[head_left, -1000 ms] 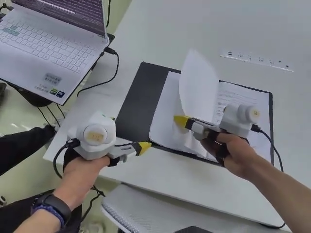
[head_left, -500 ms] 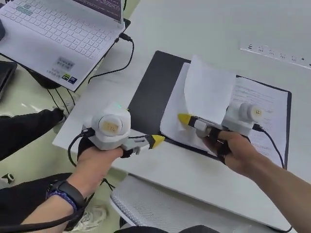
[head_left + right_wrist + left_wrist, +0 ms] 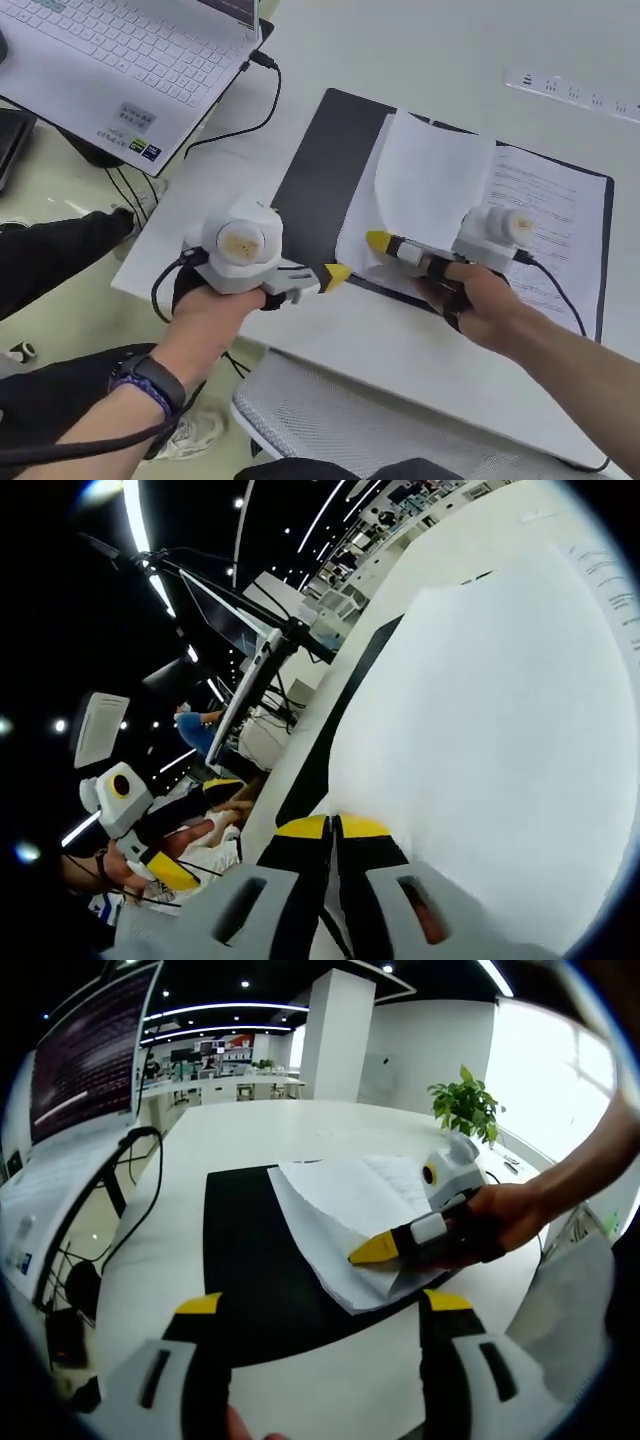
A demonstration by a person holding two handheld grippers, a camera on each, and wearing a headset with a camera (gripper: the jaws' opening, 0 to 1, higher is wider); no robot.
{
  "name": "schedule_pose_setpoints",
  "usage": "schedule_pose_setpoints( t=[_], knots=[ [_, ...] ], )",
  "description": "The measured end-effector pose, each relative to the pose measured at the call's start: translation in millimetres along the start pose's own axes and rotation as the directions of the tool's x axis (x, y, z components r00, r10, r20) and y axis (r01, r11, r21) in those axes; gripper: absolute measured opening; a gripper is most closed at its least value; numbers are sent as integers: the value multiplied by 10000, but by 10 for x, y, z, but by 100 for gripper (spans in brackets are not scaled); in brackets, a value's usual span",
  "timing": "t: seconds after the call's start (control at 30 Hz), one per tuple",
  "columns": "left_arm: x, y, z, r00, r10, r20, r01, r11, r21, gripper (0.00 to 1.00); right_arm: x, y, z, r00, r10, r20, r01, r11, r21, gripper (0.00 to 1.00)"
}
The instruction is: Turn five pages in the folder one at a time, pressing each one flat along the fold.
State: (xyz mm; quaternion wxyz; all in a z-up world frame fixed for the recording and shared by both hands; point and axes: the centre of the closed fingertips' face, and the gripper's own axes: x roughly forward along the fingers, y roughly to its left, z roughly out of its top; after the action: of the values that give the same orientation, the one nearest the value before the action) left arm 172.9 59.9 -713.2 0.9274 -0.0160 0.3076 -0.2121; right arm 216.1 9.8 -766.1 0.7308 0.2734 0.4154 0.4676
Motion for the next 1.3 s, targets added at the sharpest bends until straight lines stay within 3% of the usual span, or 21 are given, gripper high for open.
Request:
schedule_pose_setpoints(
  t=[0.2, 0.57, 0.83, 0.93, 1.07, 1.3],
  knots=[
    [51, 38, -9, 10000, -29, -37, 30, 10000, 85, 78, 57, 36, 21, 10000, 9, 96, -10, 10000, 81, 12],
    [119, 9, -43, 9996, -246, -151, 249, 9994, 232, 78, 41, 206, 26, 9974, 694, 195, -695, 9975, 81, 35],
    [226, 5, 211, 9980, -635, -44, 637, 9932, 971, 75, 16, 359, 31, 9911, 1309, 226, -1311, 9913, 68, 54],
    [224, -18, 316, 9974, -719, 20, 712, 9915, 1092, 74, -40, 411, 71, 9890, 1437, 337, -1430, 9895, -226, 61],
    [250, -47, 361, 9963, -863, 20, 856, 9898, 1135, 73, -150, 428, 159, 9873, 1509, 490, -1481, 9873, -571, 64],
    [339, -190, 275, 9928, -1170, -242, 1191, 9844, 1292, 65, -474, 283, 348, 9917, 1005, 803, -894, 9873, -1315, 62]
  ],
)
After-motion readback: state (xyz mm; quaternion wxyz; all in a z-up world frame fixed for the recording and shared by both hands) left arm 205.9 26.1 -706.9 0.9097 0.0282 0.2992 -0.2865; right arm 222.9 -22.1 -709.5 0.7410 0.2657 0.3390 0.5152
